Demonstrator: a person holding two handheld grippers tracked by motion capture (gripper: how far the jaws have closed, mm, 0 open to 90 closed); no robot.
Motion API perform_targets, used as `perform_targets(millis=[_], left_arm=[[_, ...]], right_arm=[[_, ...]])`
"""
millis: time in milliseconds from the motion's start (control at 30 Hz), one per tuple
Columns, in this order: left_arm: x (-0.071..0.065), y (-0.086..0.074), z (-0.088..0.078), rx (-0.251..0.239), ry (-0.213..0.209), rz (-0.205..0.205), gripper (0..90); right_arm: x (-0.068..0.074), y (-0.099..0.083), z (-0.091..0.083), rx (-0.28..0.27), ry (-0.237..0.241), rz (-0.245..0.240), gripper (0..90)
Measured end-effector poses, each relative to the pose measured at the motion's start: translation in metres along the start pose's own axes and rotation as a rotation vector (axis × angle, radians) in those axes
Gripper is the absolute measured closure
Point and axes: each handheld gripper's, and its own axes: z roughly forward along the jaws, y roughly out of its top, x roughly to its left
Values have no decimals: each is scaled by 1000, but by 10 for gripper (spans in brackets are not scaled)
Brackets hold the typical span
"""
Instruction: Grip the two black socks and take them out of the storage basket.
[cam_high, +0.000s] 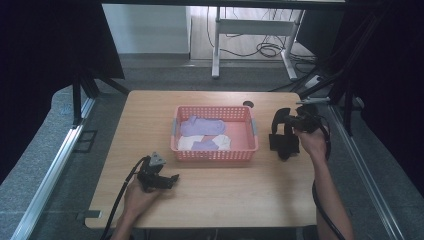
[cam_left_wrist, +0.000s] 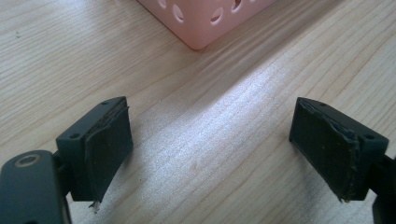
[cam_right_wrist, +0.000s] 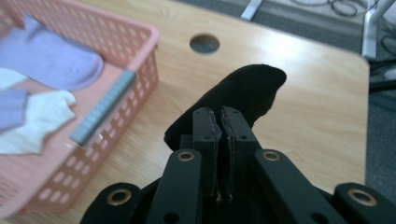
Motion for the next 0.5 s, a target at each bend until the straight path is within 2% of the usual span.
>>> perform_targets(millis=[267,500], left_arm=[[0,0,0,-3,0,-4,128],[0,0,0,-3,0,-4,128]], right_arm=[[4,-20,34,85,-6,-16,836],[6,-32,52,140,-14,-11,827]])
